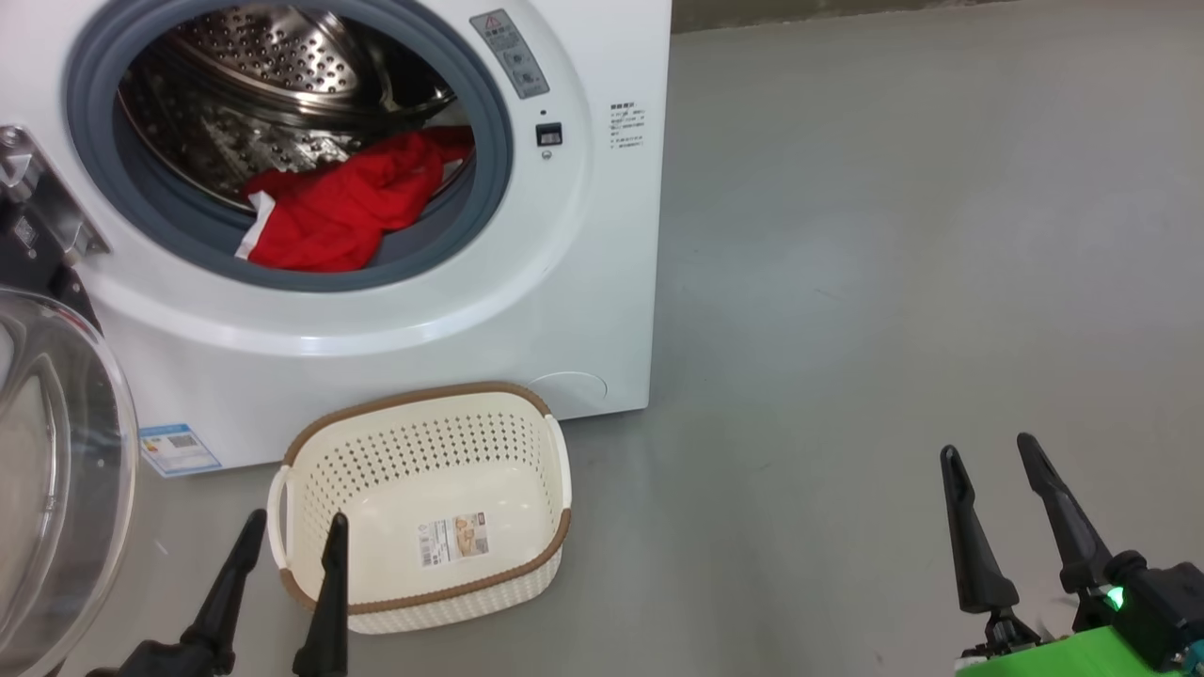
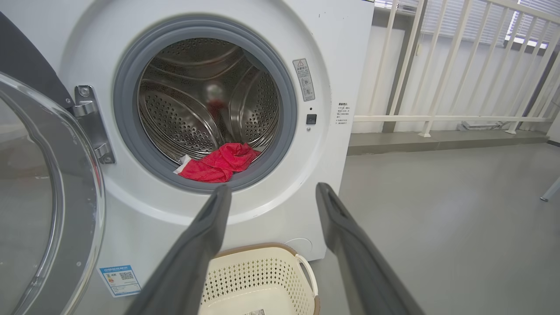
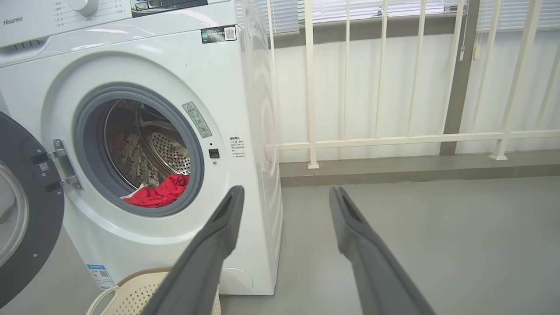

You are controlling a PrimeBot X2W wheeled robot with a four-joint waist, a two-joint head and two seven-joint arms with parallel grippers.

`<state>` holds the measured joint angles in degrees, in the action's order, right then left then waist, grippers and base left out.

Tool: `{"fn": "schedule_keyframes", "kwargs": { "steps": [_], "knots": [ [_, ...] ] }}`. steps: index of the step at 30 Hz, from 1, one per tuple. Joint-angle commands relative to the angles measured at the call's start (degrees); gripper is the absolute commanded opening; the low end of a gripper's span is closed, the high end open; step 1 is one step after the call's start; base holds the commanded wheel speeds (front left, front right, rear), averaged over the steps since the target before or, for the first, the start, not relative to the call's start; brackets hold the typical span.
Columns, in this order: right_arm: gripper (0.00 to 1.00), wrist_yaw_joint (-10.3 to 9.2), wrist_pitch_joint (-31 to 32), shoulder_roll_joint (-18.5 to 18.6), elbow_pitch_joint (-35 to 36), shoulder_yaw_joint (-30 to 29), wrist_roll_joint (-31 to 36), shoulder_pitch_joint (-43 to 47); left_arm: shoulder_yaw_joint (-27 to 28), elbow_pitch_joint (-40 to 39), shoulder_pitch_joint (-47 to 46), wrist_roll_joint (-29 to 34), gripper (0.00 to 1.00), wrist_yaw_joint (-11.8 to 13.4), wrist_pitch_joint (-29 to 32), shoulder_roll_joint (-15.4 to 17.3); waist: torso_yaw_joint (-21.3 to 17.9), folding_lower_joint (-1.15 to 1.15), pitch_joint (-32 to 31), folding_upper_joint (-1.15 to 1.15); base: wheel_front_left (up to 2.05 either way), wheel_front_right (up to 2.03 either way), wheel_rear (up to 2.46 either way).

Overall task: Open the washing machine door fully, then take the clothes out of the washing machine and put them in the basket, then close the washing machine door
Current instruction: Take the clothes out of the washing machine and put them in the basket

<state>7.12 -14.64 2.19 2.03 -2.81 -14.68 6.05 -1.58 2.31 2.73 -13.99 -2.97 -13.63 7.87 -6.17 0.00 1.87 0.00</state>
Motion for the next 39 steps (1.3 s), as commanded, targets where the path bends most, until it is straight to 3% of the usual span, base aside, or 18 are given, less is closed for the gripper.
{"fn": "schedule_keyframes", "kwargs": {
  "steps": [1, 19, 31, 39],
  "knots": [
    [1.0, 0.36, -0.36, 0.69, 1.58, 1.68, -0.1, 0.12, 2.0, -1.4, -0.36, 0.79, 1.0, 0.65, -0.04, 1.0, -0.42, 0.0, -0.73, 0.0, 0.0, 0.0, 0.0],
    [1.0, 0.36, -0.36, 0.68, 1.55, 2.02, -1.16, 0.23, 1.49, -0.6, -0.73, 0.85, 1.0, 2.99, 0.2, 0.41, 1.16, 0.0, -1.8, 0.0, 0.12, -0.12, 0.0],
    [1.0, 0.36, -0.36, 0.68, 1.54, 1.89, -1.6, 0.2, 0.38, -1.93, -1.09, 0.49, 1.0, 2.05, -0.19, 1.08, 1.8, 0.0, -1.34, 0.0, 1.33, -1.33, 0.0],
    [1.0, 0.36, -0.36, 0.68, 1.55, 1.63, -1.46, -0.09, 0.33, -2.97, -1.16, 0.94, 1.0, 3.42, -0.47, 0.72, 2.04, 0.0, -0.92, 0.0, 0.67, -0.67, 0.0]
  ]
}}
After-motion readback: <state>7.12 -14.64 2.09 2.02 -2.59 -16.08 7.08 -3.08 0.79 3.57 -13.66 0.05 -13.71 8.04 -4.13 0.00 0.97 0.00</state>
